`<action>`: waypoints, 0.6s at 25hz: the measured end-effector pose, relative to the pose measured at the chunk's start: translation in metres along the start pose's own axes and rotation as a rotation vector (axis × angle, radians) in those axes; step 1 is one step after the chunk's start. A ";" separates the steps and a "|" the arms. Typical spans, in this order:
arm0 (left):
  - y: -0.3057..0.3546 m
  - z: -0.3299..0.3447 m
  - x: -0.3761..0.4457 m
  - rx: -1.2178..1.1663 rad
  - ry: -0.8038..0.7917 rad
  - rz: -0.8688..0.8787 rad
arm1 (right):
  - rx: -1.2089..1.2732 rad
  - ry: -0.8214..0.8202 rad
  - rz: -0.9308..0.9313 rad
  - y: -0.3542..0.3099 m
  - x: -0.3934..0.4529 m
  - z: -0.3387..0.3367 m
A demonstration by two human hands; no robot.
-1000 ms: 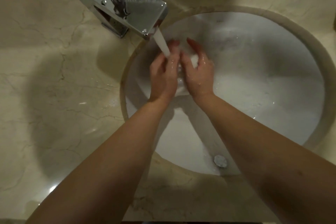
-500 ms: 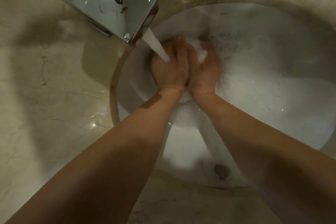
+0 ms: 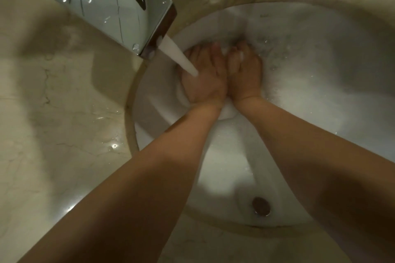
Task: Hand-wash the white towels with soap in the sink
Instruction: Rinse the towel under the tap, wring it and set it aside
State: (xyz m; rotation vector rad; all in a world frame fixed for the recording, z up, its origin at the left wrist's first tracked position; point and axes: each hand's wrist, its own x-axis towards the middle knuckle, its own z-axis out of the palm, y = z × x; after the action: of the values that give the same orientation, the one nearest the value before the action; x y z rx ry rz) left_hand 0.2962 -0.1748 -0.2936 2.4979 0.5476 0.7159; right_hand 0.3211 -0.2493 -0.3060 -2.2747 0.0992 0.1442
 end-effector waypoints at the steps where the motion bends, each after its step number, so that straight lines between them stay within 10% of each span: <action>1: 0.001 -0.001 0.000 0.019 -0.008 0.025 | 0.065 0.013 0.012 -0.005 -0.003 -0.003; 8: 0.002 -0.042 -0.016 -0.041 -0.386 -0.362 | 0.215 -0.037 0.318 -0.027 -0.036 -0.026; 15: 0.016 -0.060 0.016 -0.497 -0.449 -1.280 | 0.375 -0.101 0.310 -0.037 -0.060 -0.035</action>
State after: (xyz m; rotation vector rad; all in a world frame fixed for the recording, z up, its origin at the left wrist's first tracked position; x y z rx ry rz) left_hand 0.2785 -0.1599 -0.2339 1.3234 1.3449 -0.2021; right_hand 0.2690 -0.2502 -0.2477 -1.8627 0.3932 0.3709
